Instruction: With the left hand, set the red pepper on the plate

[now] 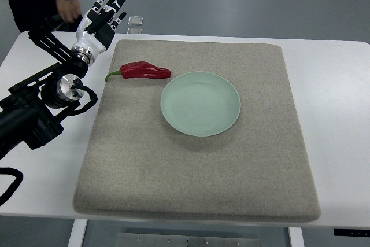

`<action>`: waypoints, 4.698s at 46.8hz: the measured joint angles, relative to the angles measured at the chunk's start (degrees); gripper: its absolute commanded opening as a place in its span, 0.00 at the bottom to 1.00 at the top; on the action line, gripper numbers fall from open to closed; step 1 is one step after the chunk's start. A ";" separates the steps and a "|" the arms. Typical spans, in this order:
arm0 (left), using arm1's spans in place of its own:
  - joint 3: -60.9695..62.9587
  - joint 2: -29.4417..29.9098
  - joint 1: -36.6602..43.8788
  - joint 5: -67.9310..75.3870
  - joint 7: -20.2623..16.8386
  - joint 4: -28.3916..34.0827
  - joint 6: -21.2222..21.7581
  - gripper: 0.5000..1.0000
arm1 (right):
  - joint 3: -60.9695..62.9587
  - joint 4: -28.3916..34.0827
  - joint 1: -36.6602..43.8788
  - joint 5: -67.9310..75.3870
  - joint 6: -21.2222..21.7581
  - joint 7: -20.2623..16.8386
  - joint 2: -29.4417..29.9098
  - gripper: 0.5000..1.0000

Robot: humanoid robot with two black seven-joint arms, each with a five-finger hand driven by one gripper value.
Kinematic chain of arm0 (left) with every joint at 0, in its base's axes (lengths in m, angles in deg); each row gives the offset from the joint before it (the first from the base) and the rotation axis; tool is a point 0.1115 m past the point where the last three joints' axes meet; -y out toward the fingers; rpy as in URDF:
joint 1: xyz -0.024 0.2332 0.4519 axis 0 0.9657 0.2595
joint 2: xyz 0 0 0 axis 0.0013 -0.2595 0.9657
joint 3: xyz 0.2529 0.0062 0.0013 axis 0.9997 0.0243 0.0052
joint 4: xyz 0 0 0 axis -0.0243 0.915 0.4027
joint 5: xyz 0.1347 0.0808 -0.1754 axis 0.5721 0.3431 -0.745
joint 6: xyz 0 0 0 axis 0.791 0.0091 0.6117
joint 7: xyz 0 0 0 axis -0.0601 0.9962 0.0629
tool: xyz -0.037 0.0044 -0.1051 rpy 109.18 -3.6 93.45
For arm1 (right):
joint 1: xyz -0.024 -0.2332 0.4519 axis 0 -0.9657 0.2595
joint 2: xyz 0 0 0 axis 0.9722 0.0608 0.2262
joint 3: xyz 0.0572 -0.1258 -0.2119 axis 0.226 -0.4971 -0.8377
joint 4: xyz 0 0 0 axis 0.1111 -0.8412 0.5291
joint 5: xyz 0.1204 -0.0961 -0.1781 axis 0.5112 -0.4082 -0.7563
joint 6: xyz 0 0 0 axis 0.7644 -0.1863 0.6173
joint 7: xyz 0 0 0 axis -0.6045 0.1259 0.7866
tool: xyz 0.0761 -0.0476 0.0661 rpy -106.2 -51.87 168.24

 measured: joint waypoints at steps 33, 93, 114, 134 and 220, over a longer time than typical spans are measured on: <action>0.03 0.03 -0.28 0.00 0.04 0.58 -0.18 0.99 | 0.01 -0.01 -0.02 0.00 0.00 0.00 0.00 0.86; 2.87 0.30 -0.54 0.87 0.07 0.57 -3.70 0.99 | -0.02 -0.02 -0.03 0.00 0.00 0.00 0.00 0.86; 2.87 0.35 -0.61 5.77 0.00 0.58 -3.70 0.98 | -0.02 0.00 -0.03 0.00 0.00 0.00 0.00 0.86; 2.29 1.46 -0.54 25.12 0.00 0.50 -3.43 0.95 | 0.00 -0.01 -0.04 0.00 0.00 0.00 0.00 0.86; 16.55 9.02 -7.64 91.77 -1.22 -1.92 7.98 0.66 | -0.02 -0.03 -0.02 0.00 0.00 0.00 0.00 0.86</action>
